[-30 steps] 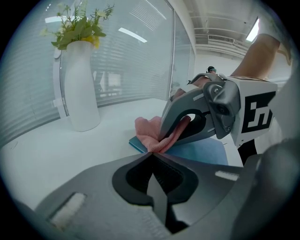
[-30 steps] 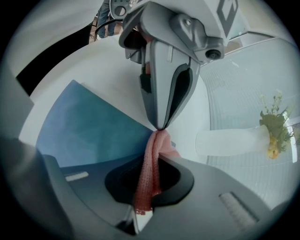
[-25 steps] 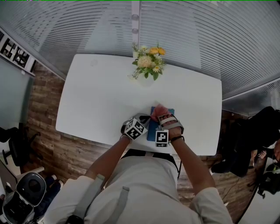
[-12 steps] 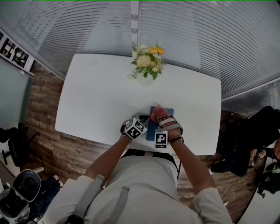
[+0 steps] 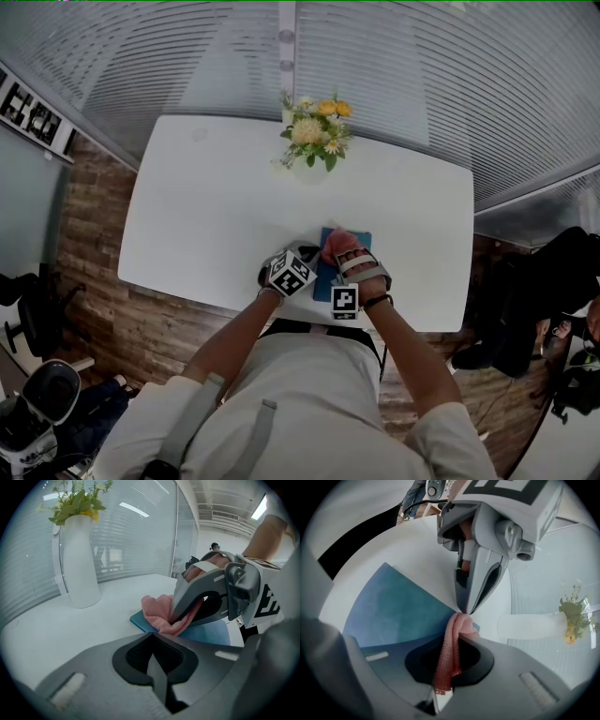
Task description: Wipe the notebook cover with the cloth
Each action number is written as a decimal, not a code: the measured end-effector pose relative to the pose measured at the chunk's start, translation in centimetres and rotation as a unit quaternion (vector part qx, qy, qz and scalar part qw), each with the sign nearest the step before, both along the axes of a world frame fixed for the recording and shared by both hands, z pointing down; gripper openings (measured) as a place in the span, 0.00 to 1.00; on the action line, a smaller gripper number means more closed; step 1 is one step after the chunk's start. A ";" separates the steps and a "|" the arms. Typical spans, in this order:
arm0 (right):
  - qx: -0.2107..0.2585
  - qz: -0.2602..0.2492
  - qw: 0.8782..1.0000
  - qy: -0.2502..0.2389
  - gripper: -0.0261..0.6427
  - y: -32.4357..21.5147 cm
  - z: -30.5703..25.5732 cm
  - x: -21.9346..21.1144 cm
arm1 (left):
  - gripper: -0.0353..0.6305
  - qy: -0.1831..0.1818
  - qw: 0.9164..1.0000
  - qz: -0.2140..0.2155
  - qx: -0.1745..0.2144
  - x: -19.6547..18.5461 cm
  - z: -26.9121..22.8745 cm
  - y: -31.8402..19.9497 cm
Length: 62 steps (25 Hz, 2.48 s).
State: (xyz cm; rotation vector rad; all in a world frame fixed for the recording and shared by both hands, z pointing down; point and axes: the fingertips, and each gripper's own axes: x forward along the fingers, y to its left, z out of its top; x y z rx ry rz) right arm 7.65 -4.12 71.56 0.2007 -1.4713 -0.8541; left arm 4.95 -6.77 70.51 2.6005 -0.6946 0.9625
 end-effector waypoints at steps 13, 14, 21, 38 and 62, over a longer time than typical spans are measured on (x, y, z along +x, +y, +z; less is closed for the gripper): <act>-0.001 -0.010 1.000 0.004 0.05 0.9 0.1 -0.1 | 0.05 -0.003 1.000 -0.001 0.000 0.0 0.1 0.0; 0.000 -0.011 1.000 0.005 0.05 0.9 0.1 -0.1 | 0.06 -0.004 1.000 -0.001 0.000 0.0 0.1 0.0; 0.000 -0.013 1.000 0.002 0.05 1.1 0.1 -0.2 | 0.06 -0.018 1.000 0.004 -0.004 0.1 0.4 0.0; -0.004 -0.013 1.000 -0.002 0.05 2.0 0.1 -0.4 | 0.05 -0.030 0.999 0.013 -0.004 0.1 0.6 0.2; -0.009 -0.023 1.000 -0.004 0.05 3.1 0.0 -0.6 | 0.05 -0.032 0.999 0.015 -0.011 0.2 0.7 0.2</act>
